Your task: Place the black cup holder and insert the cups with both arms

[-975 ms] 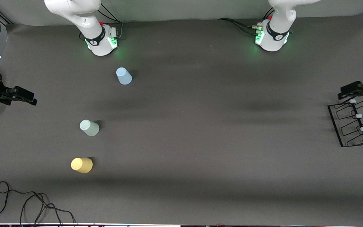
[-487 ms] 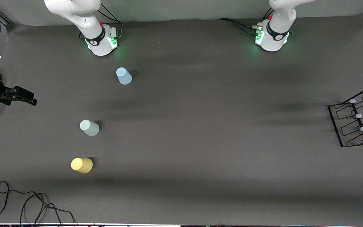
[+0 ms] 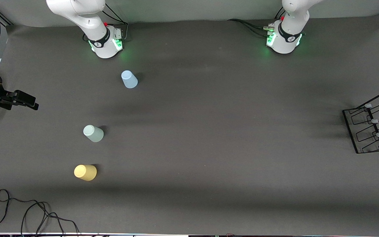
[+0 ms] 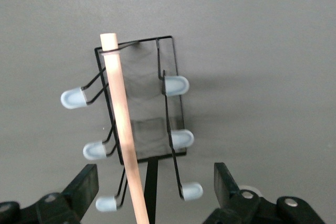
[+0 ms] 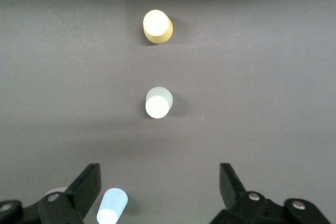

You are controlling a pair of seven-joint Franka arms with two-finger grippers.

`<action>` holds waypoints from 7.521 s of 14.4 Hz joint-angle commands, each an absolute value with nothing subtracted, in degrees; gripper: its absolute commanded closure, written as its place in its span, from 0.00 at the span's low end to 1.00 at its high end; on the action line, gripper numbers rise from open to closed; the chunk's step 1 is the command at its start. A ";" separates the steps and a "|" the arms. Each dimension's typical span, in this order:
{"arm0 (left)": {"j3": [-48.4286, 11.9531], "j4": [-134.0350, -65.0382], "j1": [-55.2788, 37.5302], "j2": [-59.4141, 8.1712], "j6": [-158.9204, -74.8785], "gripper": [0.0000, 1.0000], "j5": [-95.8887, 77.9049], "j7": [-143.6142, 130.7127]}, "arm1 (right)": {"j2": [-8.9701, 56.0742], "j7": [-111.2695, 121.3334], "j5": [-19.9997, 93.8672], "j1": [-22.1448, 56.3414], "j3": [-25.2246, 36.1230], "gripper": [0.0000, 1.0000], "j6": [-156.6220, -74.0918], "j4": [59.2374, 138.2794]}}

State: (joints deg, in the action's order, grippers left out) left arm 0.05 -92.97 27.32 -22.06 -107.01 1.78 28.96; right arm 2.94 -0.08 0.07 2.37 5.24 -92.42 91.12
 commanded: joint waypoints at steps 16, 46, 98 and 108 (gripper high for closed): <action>-3.15 -91.85 28.30 -25.14 -108.90 1.00 1.50 31.29 | 2.81 -0.70 1.23 2.55 5.62 0.00 -92.90 90.88; -5.89 -74.54 -33.04 -35.24 -108.63 1.00 -4.83 -39.81 | 2.90 -0.70 1.32 2.55 5.80 0.00 -92.90 90.88; -4.75 -93.95 0.00 -1.41 -90.97 0.02 3.96 5.89 | 16.70 6.68 5.27 5.89 5.45 0.33 -153.72 132.19; -4.75 -94.31 0.00 -1.32 -90.35 0.01 3.69 5.89 | 9.58 5.72 4.66 8.43 5.36 0.81 -122.85 113.78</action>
